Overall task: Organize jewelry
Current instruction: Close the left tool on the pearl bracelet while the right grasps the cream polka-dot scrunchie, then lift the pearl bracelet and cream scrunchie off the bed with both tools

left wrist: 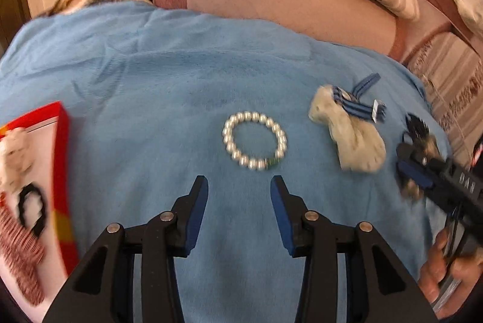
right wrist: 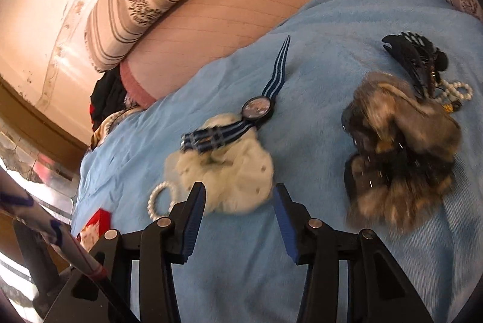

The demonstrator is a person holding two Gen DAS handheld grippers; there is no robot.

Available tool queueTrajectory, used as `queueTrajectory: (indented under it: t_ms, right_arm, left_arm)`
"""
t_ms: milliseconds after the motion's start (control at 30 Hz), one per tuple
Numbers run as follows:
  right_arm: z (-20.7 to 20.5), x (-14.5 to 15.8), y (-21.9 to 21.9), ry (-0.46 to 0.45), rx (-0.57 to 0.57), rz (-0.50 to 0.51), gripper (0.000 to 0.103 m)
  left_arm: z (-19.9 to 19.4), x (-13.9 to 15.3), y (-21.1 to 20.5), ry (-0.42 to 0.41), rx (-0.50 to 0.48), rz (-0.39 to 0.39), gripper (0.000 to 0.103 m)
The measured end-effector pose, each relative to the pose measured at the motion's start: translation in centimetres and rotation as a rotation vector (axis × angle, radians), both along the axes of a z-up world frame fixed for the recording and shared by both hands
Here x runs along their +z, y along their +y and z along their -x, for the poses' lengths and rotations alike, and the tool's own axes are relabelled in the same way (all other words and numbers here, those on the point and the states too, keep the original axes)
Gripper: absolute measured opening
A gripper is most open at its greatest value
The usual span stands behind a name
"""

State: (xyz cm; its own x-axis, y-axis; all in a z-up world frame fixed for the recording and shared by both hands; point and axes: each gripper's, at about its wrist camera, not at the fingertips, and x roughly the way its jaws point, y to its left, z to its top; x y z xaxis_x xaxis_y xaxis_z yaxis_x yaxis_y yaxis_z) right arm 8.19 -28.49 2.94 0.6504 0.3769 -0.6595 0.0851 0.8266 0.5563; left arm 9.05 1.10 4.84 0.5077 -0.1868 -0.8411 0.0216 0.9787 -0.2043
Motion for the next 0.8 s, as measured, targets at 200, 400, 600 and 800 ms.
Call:
queueTrajectory:
  t_ms: [200, 400, 600, 800]
  right_arm:
    - [-2.3, -2.0, -0.3, 0.026, 0.008, -0.042, 0.050]
    - [-4.0, -3.0, 0.3, 0.036, 0.036, -0.053, 0.050]
    - [-4.5, -3.3, 1.6, 0.033, 0.086, 0.004, 0.019]
    - [-3.3, -1.9, 2.0, 0.000, 0.078, 0.054, 0.012]
  left_arm:
    - [-3.8, -2.0, -0.5, 0.045, 0.010, 0.007, 0.042]
    - [-5.6, -3.3, -1.3, 0.026, 0.010, -0.026, 0.041]
    - [-5.7, -4.2, -2.7, -0.043, 0.007, -0.146, 0.012]
    - [-3.6, -4.0, -2.1, -0.081, 0.011, -0.140, 0.009]
